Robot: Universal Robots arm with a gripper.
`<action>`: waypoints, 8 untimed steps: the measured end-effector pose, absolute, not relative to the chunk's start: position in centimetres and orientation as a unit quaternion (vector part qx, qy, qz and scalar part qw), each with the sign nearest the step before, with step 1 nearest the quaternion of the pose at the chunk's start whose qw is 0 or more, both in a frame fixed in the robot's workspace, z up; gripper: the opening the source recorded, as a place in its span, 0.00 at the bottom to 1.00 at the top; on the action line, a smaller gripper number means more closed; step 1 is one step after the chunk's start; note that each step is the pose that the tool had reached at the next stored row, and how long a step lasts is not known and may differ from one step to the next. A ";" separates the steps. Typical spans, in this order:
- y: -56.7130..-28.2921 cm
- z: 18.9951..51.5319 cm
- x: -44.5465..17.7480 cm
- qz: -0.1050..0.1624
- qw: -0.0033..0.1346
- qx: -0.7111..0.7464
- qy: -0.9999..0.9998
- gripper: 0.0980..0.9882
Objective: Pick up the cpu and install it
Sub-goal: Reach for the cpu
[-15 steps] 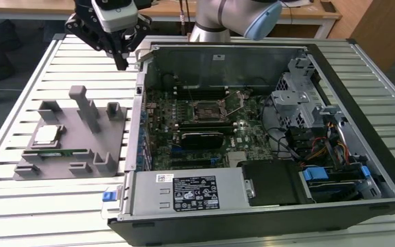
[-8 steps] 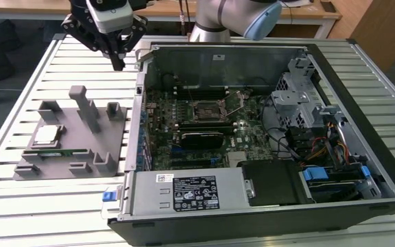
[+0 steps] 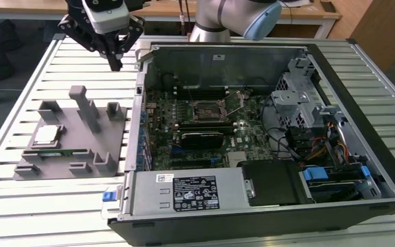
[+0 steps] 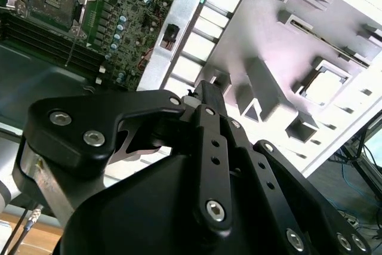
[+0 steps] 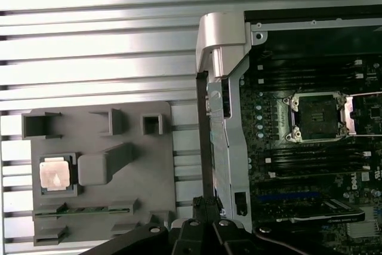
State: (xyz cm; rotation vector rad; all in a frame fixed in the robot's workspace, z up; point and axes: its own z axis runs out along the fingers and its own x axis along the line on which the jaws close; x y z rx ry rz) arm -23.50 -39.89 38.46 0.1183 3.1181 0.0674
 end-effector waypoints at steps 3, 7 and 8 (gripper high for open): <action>-39.9 38.4 -23.6 0.022 0.010 0.038 0.999 0.01; -39.9 38.4 -23.8 0.022 0.009 0.038 0.999 0.01; -39.9 38.4 -23.8 0.022 0.009 0.038 0.999 0.01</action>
